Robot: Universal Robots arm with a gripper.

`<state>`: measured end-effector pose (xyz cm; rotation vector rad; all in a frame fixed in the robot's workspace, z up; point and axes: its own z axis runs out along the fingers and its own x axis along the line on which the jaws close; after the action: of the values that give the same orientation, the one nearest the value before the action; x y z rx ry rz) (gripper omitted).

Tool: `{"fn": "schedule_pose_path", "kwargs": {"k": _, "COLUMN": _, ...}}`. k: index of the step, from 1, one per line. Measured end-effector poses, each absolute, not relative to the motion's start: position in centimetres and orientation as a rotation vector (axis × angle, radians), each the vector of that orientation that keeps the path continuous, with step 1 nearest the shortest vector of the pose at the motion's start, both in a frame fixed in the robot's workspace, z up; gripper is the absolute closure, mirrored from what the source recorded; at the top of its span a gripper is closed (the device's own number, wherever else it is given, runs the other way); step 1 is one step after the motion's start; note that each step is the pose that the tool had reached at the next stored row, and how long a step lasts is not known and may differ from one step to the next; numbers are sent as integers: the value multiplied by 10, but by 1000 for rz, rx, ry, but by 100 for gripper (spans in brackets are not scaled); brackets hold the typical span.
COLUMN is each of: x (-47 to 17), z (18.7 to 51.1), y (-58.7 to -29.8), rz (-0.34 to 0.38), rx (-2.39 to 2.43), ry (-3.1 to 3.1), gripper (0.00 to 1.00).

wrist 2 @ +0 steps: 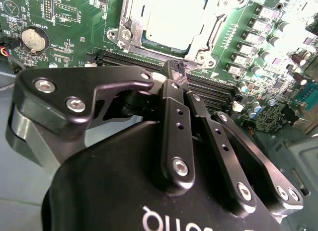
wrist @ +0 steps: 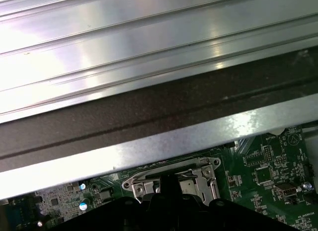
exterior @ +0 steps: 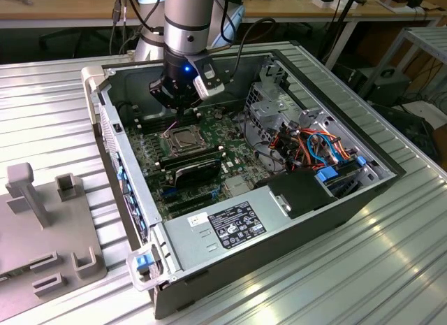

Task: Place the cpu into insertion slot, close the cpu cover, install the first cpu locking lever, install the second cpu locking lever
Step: 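Install the first cpu locking lever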

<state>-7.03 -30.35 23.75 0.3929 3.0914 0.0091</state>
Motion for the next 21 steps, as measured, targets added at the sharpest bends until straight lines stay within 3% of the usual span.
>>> {"fn": "schedule_pose_path", "kwargs": {"k": 21, "x": -76, "z": 236, "y": -299, "rz": 11, "rx": 233, "ry": 3108, "gripper": 89}}
